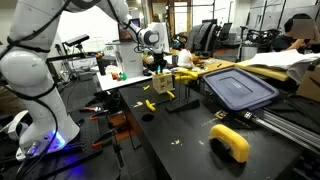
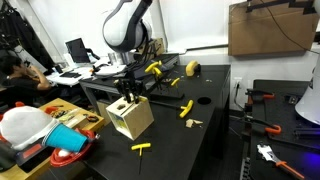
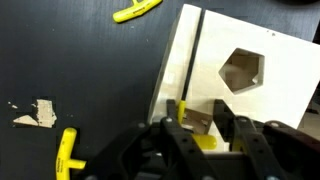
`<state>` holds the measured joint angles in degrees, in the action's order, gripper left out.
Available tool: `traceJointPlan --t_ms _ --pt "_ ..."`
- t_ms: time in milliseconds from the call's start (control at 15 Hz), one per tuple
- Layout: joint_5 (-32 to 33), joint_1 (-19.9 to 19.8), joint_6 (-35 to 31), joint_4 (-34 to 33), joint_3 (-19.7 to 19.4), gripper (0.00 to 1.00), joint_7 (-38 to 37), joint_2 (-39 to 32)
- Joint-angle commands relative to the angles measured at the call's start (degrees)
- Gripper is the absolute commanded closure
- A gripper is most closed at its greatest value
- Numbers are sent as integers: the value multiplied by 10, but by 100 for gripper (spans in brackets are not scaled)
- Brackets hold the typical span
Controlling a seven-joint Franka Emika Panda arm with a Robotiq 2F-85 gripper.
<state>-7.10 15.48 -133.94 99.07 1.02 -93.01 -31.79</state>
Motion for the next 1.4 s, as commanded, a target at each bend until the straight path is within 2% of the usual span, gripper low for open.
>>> traceJointPlan --t_ms 0,67,133,533,1067,1333 --pt "10 3 16 -9 -7 87 -28 2" --pt "10 3 16 -8 -8 95 -31 2" --pt "10 3 17 -7 -8 99 -33 2" --pt "48 16 24 9 -22 98 -38 22" --pt "216 44 61 31 -47 98 -72 87" --pt "315 61 74 9 -47 98 -103 81"
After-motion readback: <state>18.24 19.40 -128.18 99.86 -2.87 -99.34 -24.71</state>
